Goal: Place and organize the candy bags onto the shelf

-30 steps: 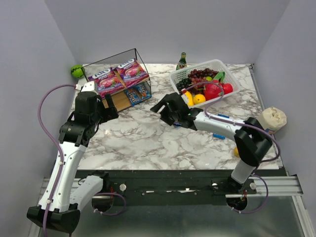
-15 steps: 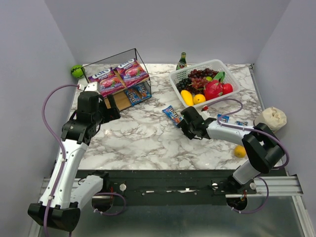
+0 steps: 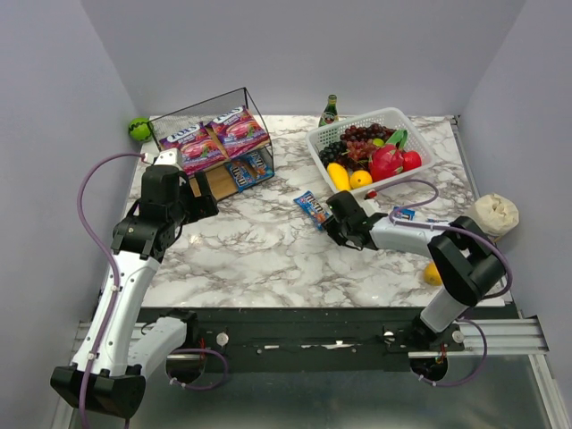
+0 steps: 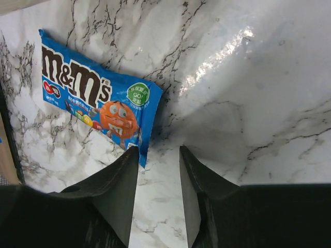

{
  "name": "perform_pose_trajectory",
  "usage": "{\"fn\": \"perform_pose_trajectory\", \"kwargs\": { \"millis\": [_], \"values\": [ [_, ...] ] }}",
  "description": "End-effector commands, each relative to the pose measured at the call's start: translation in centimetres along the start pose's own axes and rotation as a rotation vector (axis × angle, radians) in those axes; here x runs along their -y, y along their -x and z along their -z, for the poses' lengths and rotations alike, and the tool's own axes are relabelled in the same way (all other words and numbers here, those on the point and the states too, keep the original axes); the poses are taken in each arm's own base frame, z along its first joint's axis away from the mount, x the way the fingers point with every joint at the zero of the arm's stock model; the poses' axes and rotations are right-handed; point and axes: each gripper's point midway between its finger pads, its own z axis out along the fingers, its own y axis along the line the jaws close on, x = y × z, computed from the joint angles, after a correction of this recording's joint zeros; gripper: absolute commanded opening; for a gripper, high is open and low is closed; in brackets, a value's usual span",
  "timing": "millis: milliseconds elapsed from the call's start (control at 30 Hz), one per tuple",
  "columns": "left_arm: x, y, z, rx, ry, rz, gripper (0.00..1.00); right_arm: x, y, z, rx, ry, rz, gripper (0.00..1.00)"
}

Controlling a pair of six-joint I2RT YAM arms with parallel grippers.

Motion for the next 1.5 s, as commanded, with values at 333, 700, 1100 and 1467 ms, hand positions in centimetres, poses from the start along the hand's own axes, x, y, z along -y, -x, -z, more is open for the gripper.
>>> {"fn": "perform_pose_trajectory", "kwargs": {
  "millis": [333,700,1100,1467],
  "values": [
    [0.2,0.0,-0.2,-0.005,-0.013,-0.009,0.99,-0.1,-0.8,-1.6,-0.028,0.006,0.044,0.01],
    [2.0,-5.0,-2.1,-0.137,-0.175,-0.01,0.99,-2.9,-8.5,0.5,-0.465,0.265,0.394,0.01],
    [3.7,-9.4,-4.1,-0.206,-0.307,0.082,0.99,-1.2,-11.1,3.2,-0.556,0.323,0.493,0.05],
    [5.5,-13.1,-6.8,-0.247,-0.365,0.123,0.92,-2.3,-8.8,2.7,-0.415,0.294,0.501,0.49]
  ]
}}
